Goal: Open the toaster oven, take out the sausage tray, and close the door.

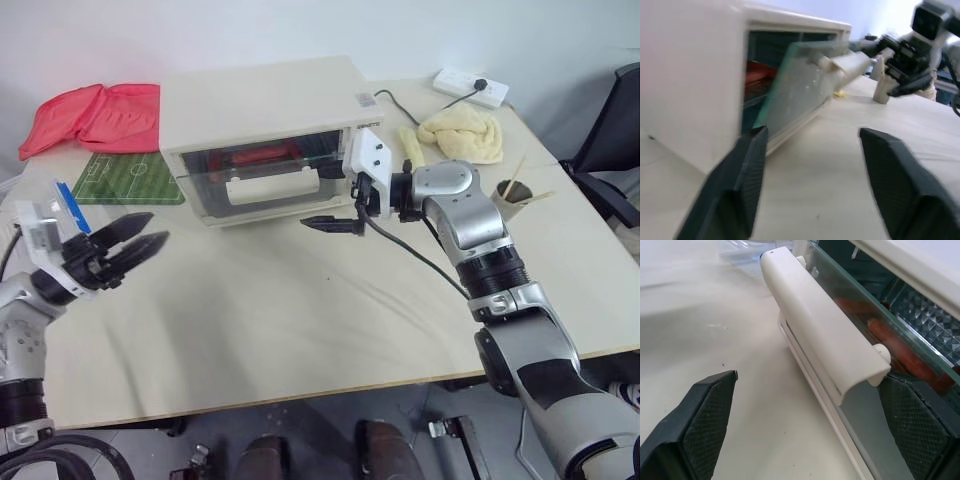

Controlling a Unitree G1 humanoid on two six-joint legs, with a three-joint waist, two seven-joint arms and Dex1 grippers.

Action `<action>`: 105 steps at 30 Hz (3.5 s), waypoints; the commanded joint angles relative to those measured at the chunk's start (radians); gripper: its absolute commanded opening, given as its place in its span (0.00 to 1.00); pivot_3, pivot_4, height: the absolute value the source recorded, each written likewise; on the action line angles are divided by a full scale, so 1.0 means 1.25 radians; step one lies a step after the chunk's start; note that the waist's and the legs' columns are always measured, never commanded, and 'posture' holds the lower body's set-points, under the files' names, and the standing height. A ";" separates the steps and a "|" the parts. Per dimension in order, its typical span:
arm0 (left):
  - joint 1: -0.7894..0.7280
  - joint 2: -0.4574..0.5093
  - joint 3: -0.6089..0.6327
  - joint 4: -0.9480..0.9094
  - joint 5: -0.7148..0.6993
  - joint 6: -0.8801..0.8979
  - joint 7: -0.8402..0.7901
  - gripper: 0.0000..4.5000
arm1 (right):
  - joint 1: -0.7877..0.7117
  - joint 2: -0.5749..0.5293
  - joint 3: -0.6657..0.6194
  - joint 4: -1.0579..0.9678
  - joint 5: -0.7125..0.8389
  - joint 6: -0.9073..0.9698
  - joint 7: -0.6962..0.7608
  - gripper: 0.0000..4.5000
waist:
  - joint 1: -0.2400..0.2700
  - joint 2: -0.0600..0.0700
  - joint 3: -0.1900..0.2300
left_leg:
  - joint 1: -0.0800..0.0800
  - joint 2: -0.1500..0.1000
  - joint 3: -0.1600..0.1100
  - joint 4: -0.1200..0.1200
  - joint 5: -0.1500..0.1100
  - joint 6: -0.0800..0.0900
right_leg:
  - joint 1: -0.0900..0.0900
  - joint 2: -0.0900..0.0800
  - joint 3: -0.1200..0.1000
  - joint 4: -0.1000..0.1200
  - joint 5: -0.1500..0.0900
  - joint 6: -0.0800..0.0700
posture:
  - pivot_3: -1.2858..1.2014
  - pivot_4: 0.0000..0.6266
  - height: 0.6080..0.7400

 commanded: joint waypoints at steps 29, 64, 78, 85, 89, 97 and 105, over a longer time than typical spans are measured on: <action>-0.453 -0.042 -0.225 0.470 0.209 -0.115 -0.277 0.01 | 0.074 -0.070 0.024 -0.184 -0.026 0.131 -0.055 1.00 | 0.002 -0.002 0.001 | 0.000 0.000 0.002 0.003 -0.001 0.001 | -0.001 0.000 -0.002 0.003 0.000 0.000 | 0.52 0.24 1.00; -0.449 -0.055 -0.333 0.539 0.376 -0.245 -0.322 0.01 | 0.168 -0.413 -0.010 -0.410 -0.063 0.301 -0.001 1.00 | 0.031 -0.005 0.002 | 0.000 0.001 0.011 0.006 -0.004 0.004 | -0.002 -0.001 0.000 0.001 0.000 -0.001 | 0.52 0.24 1.00; -0.357 -0.039 -0.359 0.470 0.406 -0.329 -0.295 0.01 | 0.133 -0.178 0.071 -0.409 -0.129 0.277 -0.199 1.00 | 0.030 -0.005 0.002 | -0.001 0.002 0.011 0.012 -0.007 0.005 | -0.003 -0.001 -0.001 0.003 0.000 -0.001 | 0.52 0.24 1.00; -0.252 -0.056 -0.243 0.321 0.291 -0.245 -0.207 0.01 | 0.045 -0.049 0.116 -0.245 -0.228 0.178 -0.351 1.00 | 0.022 -0.005 0.002 | -0.001 0.002 0.011 0.013 -0.007 0.005 | -0.003 -0.001 -0.001 0.003 0.000 -0.001 | 0.52 0.24 1.00; -0.171 -0.075 -0.179 0.192 0.226 -0.154 -0.118 0.01 | 0.012 -0.003 0.138 -0.159 -0.274 0.118 -0.400 1.00 | 0.012 -0.005 0.002 | -0.001 0.003 0.009 0.012 -0.007 0.005 | -0.003 -0.001 -0.001 0.005 0.000 -0.001 | 0.52 0.24 1.00; 0.016 -0.127 -0.039 -0.118 0.000 0.138 0.059 0.41 | -0.053 0.106 0.203 0.045 -0.379 -0.024 -0.523 1.00 | -0.013 -0.005 0.002 | -0.001 0.003 0.008 0.011 -0.008 0.004 | -0.003 -0.001 -0.001 0.005 0.000 -0.001 | 0.52 0.24 1.00; 0.172 -0.213 0.024 -0.336 -0.166 0.216 0.142 0.95 | -0.160 0.196 0.274 0.302 -0.504 -0.138 -0.657 1.00 | -0.018 -0.004 0.002 | 0.000 0.004 0.005 0.011 -0.008 0.004 | -0.003 -0.001 0.000 0.005 0.000 -0.001 | 0.52 0.24 1.00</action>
